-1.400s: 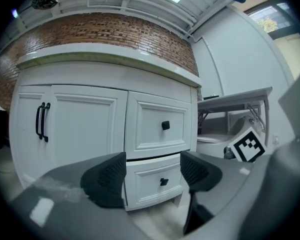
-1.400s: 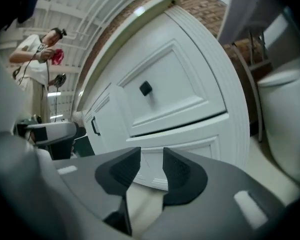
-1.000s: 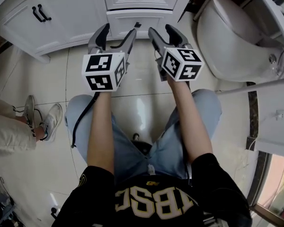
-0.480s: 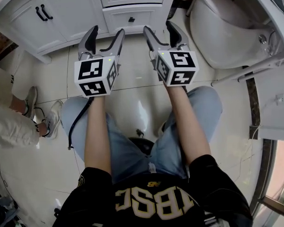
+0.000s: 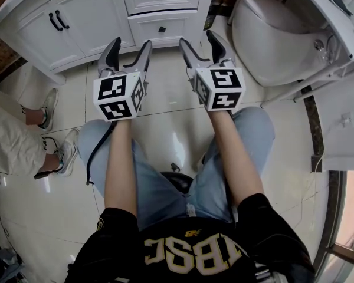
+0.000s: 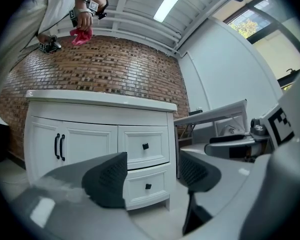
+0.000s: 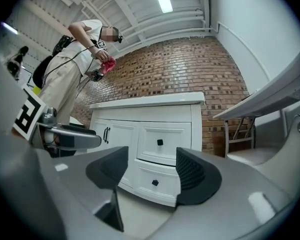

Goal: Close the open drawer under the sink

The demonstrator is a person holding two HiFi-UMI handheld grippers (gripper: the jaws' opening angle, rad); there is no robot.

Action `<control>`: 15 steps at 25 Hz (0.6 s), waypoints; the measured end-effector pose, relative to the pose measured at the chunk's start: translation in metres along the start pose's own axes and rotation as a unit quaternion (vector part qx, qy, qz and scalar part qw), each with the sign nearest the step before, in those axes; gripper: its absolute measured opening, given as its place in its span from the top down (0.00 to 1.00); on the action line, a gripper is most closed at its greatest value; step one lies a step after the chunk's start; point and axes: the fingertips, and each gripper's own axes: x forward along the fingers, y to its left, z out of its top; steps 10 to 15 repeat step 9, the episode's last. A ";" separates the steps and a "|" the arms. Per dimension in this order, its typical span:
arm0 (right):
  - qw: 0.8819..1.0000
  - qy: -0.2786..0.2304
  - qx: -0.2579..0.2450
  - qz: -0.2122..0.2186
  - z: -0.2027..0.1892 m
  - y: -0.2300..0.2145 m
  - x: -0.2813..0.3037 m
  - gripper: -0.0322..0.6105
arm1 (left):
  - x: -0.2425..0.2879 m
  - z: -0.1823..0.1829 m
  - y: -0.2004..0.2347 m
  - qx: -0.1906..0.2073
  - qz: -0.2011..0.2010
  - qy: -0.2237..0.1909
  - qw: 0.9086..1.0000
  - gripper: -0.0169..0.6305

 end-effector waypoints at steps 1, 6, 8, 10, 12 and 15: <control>1.000 0.002 -0.002 0.002 -0.001 0.002 0.002 0.49 | 0.000 0.000 0.000 0.000 -0.001 0.001 1.000 0.47; 1.000 0.010 -0.007 0.013 -0.008 0.011 0.015 0.49 | 0.003 0.000 0.007 -0.002 0.003 0.000 1.000 0.47; 1.000 0.011 -0.008 0.015 -0.009 0.012 0.019 0.49 | 0.005 0.002 0.009 -0.003 0.003 -0.001 1.000 0.47; 1.000 0.012 -0.009 0.016 -0.009 0.013 0.021 0.49 | 0.006 0.002 0.010 -0.004 0.003 -0.002 1.000 0.47; 1.000 0.012 -0.009 0.016 -0.009 0.013 0.021 0.49 | 0.006 0.002 0.010 -0.004 0.003 -0.002 1.000 0.47; 1.000 0.012 -0.009 0.016 -0.009 0.013 0.021 0.49 | 0.006 0.002 0.010 -0.004 0.003 -0.002 1.000 0.47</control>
